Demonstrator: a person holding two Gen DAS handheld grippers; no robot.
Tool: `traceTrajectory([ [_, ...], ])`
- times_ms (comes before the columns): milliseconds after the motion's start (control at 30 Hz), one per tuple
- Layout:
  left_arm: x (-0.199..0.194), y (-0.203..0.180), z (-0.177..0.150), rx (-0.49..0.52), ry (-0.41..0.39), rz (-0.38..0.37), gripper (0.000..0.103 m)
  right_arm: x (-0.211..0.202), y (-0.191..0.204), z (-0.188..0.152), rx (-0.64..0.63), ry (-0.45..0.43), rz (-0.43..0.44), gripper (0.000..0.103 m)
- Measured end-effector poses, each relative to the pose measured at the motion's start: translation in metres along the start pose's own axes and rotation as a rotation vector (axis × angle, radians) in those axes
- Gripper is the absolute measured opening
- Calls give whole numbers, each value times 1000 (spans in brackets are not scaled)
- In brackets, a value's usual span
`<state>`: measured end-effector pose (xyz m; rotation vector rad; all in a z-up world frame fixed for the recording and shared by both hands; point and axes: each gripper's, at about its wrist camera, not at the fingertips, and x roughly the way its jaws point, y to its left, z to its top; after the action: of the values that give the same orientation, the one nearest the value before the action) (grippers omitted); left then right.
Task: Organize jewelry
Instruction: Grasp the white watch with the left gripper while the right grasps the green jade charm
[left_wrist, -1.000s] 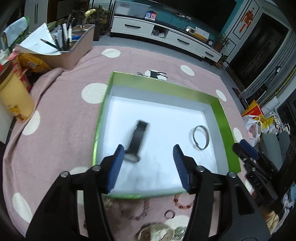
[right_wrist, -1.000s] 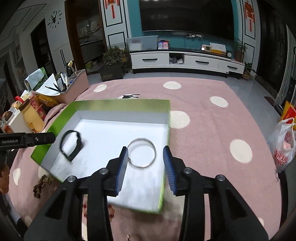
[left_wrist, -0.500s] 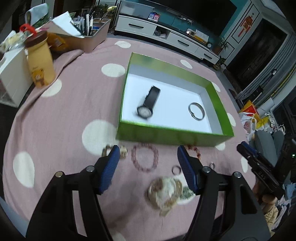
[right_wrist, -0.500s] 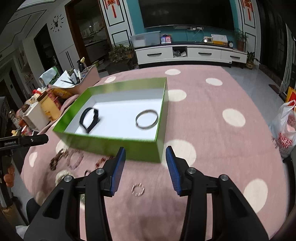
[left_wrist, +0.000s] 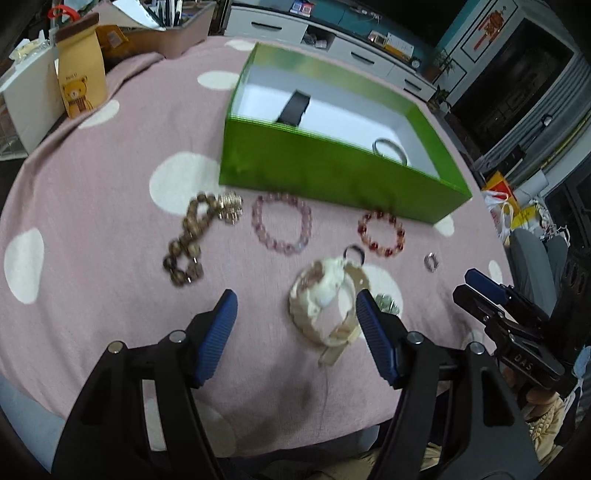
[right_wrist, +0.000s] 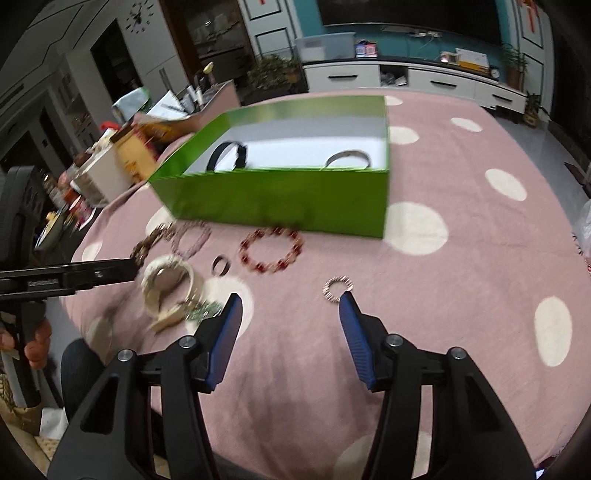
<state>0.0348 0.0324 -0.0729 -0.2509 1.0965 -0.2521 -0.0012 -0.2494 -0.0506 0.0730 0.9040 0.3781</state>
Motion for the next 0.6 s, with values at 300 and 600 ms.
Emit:
traceTrajectory([
  [300,16,-8,-10,25,28,15,68,15,20,-15,-59,48,60,55],
  [600,30,-13,-7,52,19,55,28,29,39,-20,-133,68,91,55],
])
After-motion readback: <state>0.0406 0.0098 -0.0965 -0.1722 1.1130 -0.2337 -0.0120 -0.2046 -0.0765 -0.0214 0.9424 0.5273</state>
